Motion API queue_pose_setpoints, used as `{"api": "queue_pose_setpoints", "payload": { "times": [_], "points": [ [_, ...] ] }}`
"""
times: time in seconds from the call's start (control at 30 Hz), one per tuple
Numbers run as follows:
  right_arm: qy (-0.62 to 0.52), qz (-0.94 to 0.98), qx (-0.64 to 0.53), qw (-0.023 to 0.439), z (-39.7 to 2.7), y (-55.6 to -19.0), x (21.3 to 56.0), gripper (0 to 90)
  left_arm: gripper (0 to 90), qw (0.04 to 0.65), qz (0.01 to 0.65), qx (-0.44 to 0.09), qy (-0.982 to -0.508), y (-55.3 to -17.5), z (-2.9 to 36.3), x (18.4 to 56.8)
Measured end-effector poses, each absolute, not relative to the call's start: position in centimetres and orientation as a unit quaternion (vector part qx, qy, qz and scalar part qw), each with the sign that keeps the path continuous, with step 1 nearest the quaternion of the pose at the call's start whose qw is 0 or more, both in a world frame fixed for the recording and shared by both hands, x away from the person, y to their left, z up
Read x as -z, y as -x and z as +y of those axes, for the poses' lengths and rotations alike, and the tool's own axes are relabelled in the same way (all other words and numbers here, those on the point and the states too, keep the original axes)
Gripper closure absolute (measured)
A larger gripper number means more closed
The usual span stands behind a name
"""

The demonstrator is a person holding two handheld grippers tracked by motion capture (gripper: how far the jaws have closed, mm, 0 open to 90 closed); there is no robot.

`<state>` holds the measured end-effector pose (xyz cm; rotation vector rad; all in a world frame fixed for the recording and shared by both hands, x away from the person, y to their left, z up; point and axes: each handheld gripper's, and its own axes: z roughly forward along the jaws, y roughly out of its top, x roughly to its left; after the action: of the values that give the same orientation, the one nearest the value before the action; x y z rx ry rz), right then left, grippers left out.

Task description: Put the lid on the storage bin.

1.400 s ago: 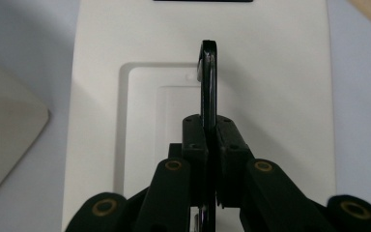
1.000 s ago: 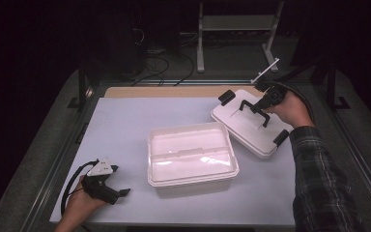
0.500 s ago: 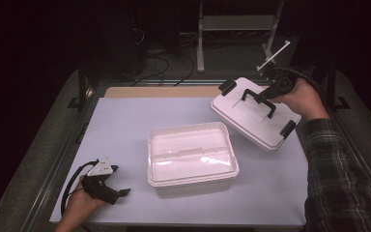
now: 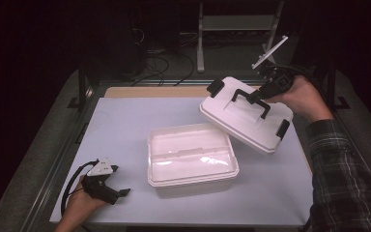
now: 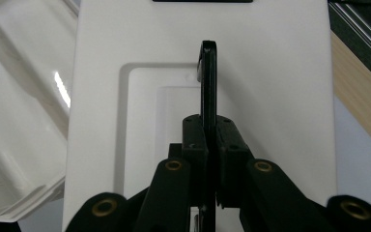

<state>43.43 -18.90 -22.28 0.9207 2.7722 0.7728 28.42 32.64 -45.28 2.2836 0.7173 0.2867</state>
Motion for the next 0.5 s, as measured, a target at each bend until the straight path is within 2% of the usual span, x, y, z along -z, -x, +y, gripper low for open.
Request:
{"api": "queue_pose_setpoints", "payload": {
  "times": [0.5],
  "points": [
    [-0.179,0.947,-0.267,0.011,-12.1,-41.2,22.0,84.7,0.5,0.357,0.277,-0.111,-0.885,-28.4,32.6,45.3]
  ]
}}
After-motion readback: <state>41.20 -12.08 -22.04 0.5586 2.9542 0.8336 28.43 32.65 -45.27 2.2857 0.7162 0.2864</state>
